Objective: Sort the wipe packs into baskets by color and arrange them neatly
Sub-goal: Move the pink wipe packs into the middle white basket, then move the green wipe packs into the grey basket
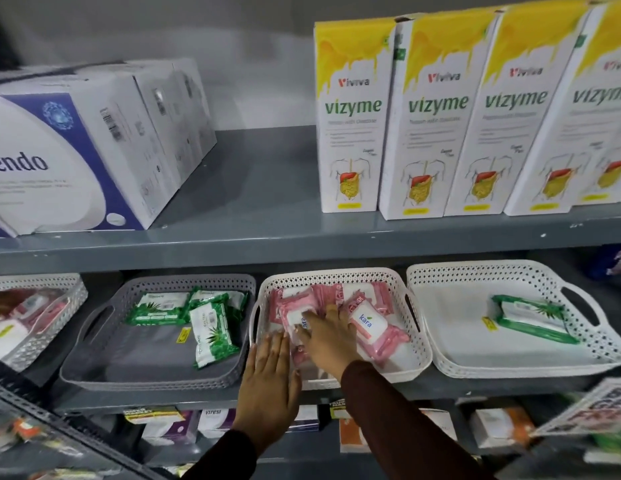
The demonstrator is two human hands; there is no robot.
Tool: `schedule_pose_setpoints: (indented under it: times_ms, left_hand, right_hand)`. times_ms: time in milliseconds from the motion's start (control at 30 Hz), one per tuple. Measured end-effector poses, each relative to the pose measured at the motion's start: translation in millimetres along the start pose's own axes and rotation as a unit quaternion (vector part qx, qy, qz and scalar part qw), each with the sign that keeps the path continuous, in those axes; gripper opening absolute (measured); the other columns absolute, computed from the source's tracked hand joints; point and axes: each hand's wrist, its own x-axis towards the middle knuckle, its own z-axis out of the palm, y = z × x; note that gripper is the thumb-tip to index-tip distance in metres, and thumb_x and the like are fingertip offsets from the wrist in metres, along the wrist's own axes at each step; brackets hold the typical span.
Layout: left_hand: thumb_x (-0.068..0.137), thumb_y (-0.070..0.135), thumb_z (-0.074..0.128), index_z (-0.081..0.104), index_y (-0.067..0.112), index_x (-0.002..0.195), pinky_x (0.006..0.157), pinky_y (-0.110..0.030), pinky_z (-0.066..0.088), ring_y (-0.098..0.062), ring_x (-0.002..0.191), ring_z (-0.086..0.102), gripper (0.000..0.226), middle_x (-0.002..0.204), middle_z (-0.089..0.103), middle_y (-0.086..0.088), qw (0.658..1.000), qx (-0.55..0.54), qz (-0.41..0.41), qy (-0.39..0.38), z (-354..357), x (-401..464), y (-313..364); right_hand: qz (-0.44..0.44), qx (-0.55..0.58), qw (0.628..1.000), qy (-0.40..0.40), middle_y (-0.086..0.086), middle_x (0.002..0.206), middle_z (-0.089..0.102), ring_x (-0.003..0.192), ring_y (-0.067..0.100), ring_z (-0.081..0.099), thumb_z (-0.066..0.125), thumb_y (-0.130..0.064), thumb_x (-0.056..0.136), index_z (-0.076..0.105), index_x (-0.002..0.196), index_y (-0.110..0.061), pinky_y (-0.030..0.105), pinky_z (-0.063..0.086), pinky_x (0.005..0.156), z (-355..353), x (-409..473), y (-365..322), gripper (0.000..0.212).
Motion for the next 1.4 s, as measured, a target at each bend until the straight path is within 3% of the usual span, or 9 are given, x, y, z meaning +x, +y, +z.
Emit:
schedule_pose_setpoints:
  times_ms: [167, 300, 533, 667, 733, 933, 1033, 1233, 1400]
  left_hand:
    - [0.097, 0.042, 0.02, 0.013, 0.01, 0.152, 0.118, -0.043, 0.001, -0.021, 0.148, 0.001, 0.064, 0.159, 0.013, -0.005, 0.999, 0.001, 0.034, -0.005, 13, 12, 36]
    - [0.096, 0.043, 0.017, 0.009, 0.01, 0.152, 0.118, -0.046, -0.001, -0.023, 0.147, -0.002, 0.065, 0.16, 0.01, -0.005, 0.998, 0.014, 0.059, -0.02, 21, 31, 79]
    - [0.097, 0.041, 0.02, 0.021, 0.009, 0.15, 0.118, -0.047, -0.003, -0.025, 0.147, 0.006, 0.062, 0.159, 0.018, -0.008, 0.994, -0.001, 0.111, -0.019, 33, 55, 157]
    - [0.097, 0.044, 0.012, 0.014, 0.012, 0.152, 0.12, -0.046, -0.003, -0.021, 0.147, -0.002, 0.064, 0.161, 0.012, -0.005, 0.995, 0.01, 0.095, -0.024, 40, 58, 167]
    - [0.096, 0.045, 0.011, 0.013, 0.013, 0.152, 0.12, -0.046, -0.002, -0.02, 0.148, -0.002, 0.064, 0.161, 0.012, -0.005, 0.995, 0.01, 0.093, -0.028, 41, 58, 167]
    - [0.097, 0.045, 0.012, 0.012, 0.013, 0.152, 0.121, -0.045, -0.001, -0.02, 0.147, -0.003, 0.063, 0.161, 0.01, -0.004, 0.995, 0.02, 0.092, -0.031, 44, 60, 164]
    - [0.098, 0.045, 0.014, 0.012, 0.013, 0.152, 0.119, -0.045, 0.002, -0.021, 0.148, 0.0, 0.063, 0.16, 0.013, -0.005, 0.995, 0.018, 0.094, -0.033, 46, 58, 160]
    - [0.098, 0.046, 0.019, 0.011, 0.012, 0.151, 0.117, -0.046, 0.007, -0.023, 0.148, 0.004, 0.063, 0.159, 0.017, -0.007, 0.996, 0.027, 0.076, -0.028, 39, 46, 120]
    - [0.096, 0.043, 0.03, 0.016, 0.011, 0.151, 0.117, -0.043, 0.008, -0.024, 0.148, 0.007, 0.066, 0.159, 0.015, -0.006, 0.998, 0.013, 0.059, -0.012, 22, 32, 66]
  right_hand:
    - [0.023, 0.1, 0.979, 0.175, 0.006, 0.126, 0.063, 0.121, 0.027, 0.053, 0.048, -0.041, 0.099, 0.065, 0.12, -0.027, 0.043, 0.047, 0.101, -40, -14, 49, 0.03]
    - [0.134, 0.088, 0.944, 0.288, 0.012, 0.123, 0.066, 0.115, 0.033, 0.056, 0.056, -0.031, 0.098, 0.069, 0.12, -0.019, 0.042, 0.051, 0.092, -78, -28, 135, 0.029]
    - [0.403, 0.053, 0.903, 0.138, 0.021, 0.156, 0.032, 0.144, 0.041, 0.028, 0.049, -0.048, 0.095, 0.042, 0.145, -0.021, 0.059, 0.035, 0.112, -132, -41, 282, 0.057]
    - [0.38, 0.043, 0.923, 0.046, 0.022, 0.166, 0.012, 0.152, 0.045, 0.009, 0.059, -0.064, 0.086, 0.022, 0.157, -0.023, 0.063, 0.022, 0.119, -136, -41, 309, 0.09]
    - [0.364, -0.011, 0.931, 0.006, 0.024, 0.166, 0.011, 0.151, 0.049, 0.013, 0.064, -0.061, 0.084, 0.014, 0.159, -0.025, 0.06, 0.028, 0.118, -134, -39, 302, 0.097]
    - [0.27, -0.09, 0.958, -0.025, 0.012, 0.152, 0.043, 0.137, 0.035, 0.043, 0.064, -0.031, 0.084, 0.039, 0.148, -0.023, 0.043, 0.046, 0.107, -110, -36, 240, 0.069]
    - [0.285, -0.089, 0.954, 0.003, 0.009, 0.132, 0.061, 0.122, 0.03, 0.057, 0.071, -0.027, 0.082, 0.055, 0.132, -0.02, 0.036, 0.047, 0.094, -104, -30, 224, 0.054]
    - [0.281, 0.023, 0.958, 0.047, 0.005, 0.121, 0.068, 0.113, 0.032, 0.063, 0.079, -0.022, 0.075, 0.047, 0.126, -0.029, 0.041, 0.047, 0.096, -111, -37, 238, 0.06]
    - [0.285, 0.092, 0.93, 0.212, 0.012, 0.106, 0.072, 0.097, 0.036, 0.068, 0.076, -0.033, 0.074, 0.051, 0.118, -0.027, 0.045, 0.051, 0.09, -120, -41, 206, 0.051]
